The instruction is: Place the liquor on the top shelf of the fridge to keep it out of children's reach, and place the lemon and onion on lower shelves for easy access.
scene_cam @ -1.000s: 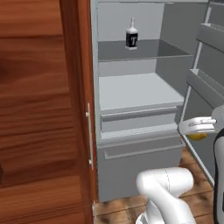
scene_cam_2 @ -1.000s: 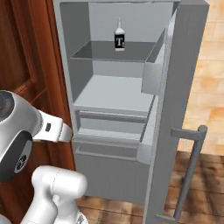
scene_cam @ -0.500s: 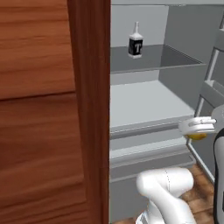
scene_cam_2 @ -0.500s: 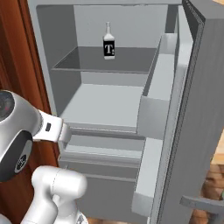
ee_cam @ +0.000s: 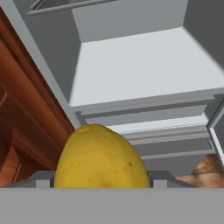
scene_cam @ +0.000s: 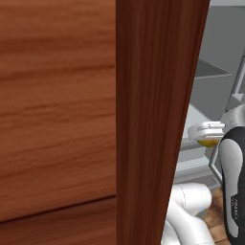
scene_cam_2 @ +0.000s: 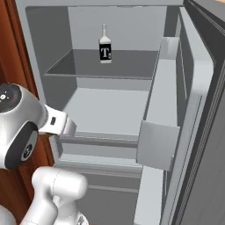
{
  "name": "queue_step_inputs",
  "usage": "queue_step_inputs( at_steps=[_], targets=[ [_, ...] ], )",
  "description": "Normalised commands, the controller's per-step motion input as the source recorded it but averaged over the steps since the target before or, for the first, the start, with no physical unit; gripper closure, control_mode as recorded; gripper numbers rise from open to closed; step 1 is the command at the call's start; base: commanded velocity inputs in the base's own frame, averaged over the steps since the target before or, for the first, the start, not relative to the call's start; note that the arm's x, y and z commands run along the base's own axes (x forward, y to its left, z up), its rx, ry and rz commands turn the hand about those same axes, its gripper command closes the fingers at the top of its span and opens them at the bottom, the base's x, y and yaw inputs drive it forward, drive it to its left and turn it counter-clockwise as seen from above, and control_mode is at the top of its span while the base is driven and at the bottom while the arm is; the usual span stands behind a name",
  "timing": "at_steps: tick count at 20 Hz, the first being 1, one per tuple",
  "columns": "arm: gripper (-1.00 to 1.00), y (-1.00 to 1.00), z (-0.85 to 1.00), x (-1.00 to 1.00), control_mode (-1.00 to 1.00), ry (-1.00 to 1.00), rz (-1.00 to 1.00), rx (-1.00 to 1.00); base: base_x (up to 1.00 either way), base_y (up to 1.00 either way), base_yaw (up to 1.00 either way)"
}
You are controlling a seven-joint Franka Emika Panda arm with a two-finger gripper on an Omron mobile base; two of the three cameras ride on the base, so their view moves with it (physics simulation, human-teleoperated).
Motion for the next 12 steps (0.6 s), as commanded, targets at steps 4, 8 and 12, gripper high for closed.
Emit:
queue_step_inputs(
  at_steps=[4,8,12],
  targets=[
    [1.00,0.00,-0.15,0.56,-1.00,0.00,-0.07,-0.01,0.00,0.00,0.00],
    [1.00,0.00,-0.19,0.50,-1.00,0.00,-0.05,0.00,0.00,0.00,0.00],
    [1.00,-0.06,-0.22,0.50,-1.00,0.00,-0.01,0.00,0.00,0.00,0.00]
  ],
)
